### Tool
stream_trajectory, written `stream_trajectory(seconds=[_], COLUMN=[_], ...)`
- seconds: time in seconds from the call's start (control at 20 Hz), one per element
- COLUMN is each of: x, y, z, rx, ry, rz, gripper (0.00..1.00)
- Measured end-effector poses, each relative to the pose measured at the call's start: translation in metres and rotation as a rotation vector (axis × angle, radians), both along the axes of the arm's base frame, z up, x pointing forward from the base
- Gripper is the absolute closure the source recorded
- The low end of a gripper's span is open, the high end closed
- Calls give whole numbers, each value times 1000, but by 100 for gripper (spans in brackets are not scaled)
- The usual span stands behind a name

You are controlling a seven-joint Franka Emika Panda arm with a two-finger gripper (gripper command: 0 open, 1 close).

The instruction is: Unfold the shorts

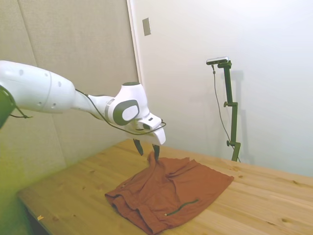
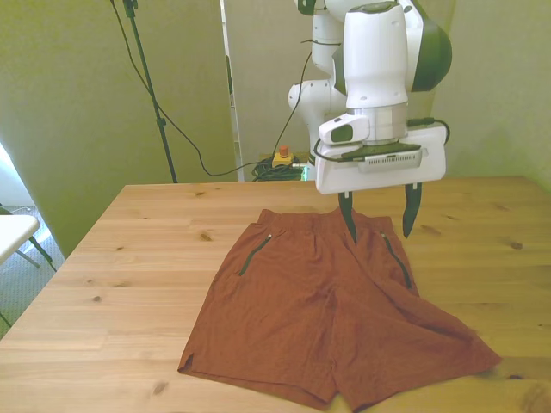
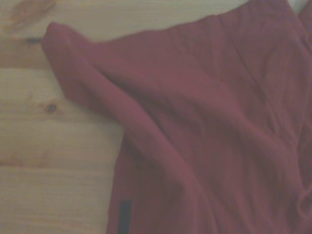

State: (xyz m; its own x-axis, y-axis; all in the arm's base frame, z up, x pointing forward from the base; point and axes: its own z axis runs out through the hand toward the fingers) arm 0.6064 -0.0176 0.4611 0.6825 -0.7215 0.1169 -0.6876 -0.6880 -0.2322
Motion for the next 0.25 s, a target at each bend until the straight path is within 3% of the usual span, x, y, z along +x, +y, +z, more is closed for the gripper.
stream_trajectory(seconds=[0.25], x=[-77], y=[14], z=[3], rx=[5], ry=[15], rz=[23], gripper=[0])
